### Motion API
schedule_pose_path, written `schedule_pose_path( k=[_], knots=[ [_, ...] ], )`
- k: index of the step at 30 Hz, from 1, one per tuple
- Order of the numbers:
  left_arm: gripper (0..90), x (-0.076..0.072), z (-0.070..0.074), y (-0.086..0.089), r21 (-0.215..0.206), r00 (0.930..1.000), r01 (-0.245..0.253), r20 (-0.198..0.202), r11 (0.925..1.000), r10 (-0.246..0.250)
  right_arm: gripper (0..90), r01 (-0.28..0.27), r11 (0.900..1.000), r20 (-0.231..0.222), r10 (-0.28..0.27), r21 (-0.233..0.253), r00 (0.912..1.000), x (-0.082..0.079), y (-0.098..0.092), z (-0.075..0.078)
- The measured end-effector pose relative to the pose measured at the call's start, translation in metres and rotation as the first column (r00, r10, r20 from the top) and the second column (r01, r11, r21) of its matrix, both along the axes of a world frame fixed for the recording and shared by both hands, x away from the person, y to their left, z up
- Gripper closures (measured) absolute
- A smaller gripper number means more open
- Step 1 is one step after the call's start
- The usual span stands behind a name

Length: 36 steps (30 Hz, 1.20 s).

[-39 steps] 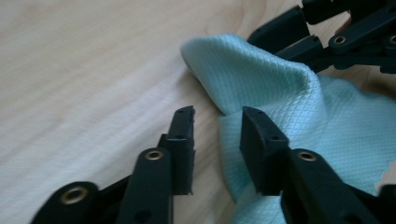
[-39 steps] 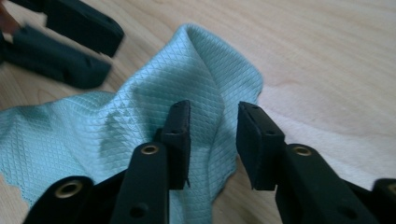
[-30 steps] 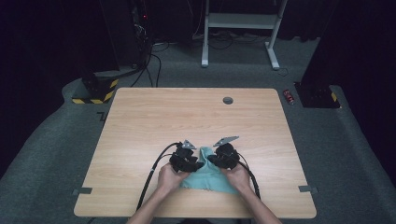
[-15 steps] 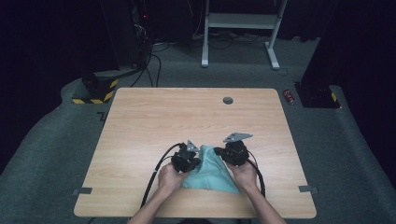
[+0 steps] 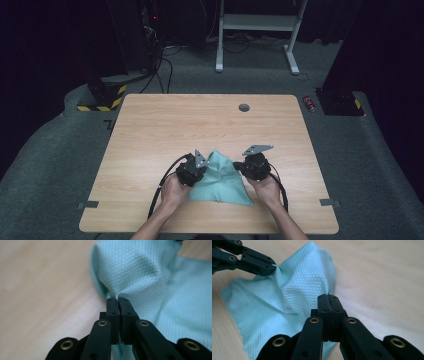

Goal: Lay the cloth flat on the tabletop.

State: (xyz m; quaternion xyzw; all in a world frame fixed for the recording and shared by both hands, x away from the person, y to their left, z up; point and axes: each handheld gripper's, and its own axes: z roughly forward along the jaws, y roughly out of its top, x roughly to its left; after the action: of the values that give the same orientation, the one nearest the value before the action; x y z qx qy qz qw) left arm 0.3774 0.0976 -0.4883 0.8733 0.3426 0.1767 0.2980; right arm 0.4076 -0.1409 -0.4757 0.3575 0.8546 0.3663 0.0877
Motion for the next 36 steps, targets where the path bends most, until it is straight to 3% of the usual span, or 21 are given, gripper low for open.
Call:
schedule_pose_path(
  k=[3, 7, 11, 14, 17, 19, 21, 25, 27, 29, 30, 31, 32, 34, 36],
  knots=[
    [84.4, -0.001, -0.009, 0.002, -0.02, 0.9989, 0.014, -0.044, 0.9997, -0.014, 87.9, -0.019, 1.0, -0.04, 0.018, -0.002, 0.999, -0.001, 0.0, -0.008],
    [74.9, 0.001, -0.003, 0.007, -0.066, 0.999, 0.01, -0.043, 0.9978, -0.013, 70.4, -0.001, 0.999, -0.023, 0.002, 0.05, 0.9997, -0.001, -0.002, -0.001],
    [64.4, 0.01, 0.006, 0.017, -0.135, 0.9978, -0.063, -0.03, 0.9888, 0.06, 65.5, 0.021, 0.997, -0.002, -0.021, 0.069, 0.9998, 0.003, 0.001, 0.005],
    [60.1, 0.018, 0.008, 0.023, -0.173, 0.9926, -0.121, -0.036, 0.9775, 0.116, 68.0, 0.029, 0.997, -0.014, -0.028, 0.065, 0.9995, 0.009, 0.005, 0.001],
    [58.2, 0.03, 0.002, 0.029, -0.203, 0.9847, -0.171, -0.071, 0.9641, 0.159, 81.4, 0.012, 0.999, -0.051, -0.01, 0.036, 0.9986, 0.014, 0.009, -0.007],
    [57.8, 0.034, -0.004, 0.028, -0.2, 0.9819, -0.18, -0.096, 0.9632, 0.163, 88.6, -0.01, 1.0, -0.053, 0.011, 0.02, 0.9986, 0.013, 0.011, -0.011],
    [57.3, 0.036, -0.009, 0.024, -0.194, 0.9838, -0.166, -0.1, 0.9669, 0.149, 89.2, -0.022, 1.0, -0.053, 0.023, 0.009, 0.9983, 0.01, 0.012, -0.013],
    [56.5, 0.04, -0.013, 0.017, -0.231, 0.9848, -0.152, -0.118, 0.961, 0.128, 89.8, -0.036, 0.999, -0.057, 0.036, -0.006, 0.9977, 0.005, 0.013, -0.012],
    [56.9, 0.041, -0.014, 0.014, -0.228, 0.9838, -0.153, -0.127, 0.9616, 0.127, 89.9, -0.049, 0.999, -0.053, 0.049, -0.007, 0.9974, 0.004, 0.013, -0.011],
    [58.8, 0.046, -0.014, 0.011, -0.209, 0.9843, -0.145, -0.13, 0.967, 0.12, 89.9, -0.056, 0.998, -0.05, 0.055, -0.007, 0.9972, 0.002, 0.013, -0.01],
    [66.8, 0.048, -0.014, 0.009, -0.212, 0.984, -0.143, -0.136, 0.9669, 0.116, 89.9, -0.063, 0.998, -0.037, 0.063, -0.007, 0.9973, 0.0, 0.013, -0.009],
    [66.8, 0.05, -0.013, 0.007, -0.214, 0.984, -0.135, -0.144, 0.9674, 0.105, 89.9, -0.063, 0.998, -0.037, 0.063, -0.007, 0.9973, 0.0, 0.013, -0.009],
    [80.7, 0.052, -0.012, 0.005, -0.214, 0.9863, -0.118, -0.139, 0.9697, 0.089, 90.0, -0.058, 0.998, -0.03, 0.058, -0.004, 0.9979, -0.001, 0.011, -0.007],
    [85.6, 0.056, -0.008, 0.0, -0.192, 0.9899, -0.088, -0.126, 0.9775, 0.064, 90.0, -0.054, 0.999, -0.03, 0.054, -0.001, 0.9981, -0.001, 0.011, -0.006],
    [89.2, 0.059, -0.004, -0.004, -0.201, 0.9905, -0.085, -0.123, 0.9759, 0.061, 90.0, -0.042, 0.999, -0.018, 0.042, 0.004, 0.999, 0.0, 0.009, -0.004]
  ],
)
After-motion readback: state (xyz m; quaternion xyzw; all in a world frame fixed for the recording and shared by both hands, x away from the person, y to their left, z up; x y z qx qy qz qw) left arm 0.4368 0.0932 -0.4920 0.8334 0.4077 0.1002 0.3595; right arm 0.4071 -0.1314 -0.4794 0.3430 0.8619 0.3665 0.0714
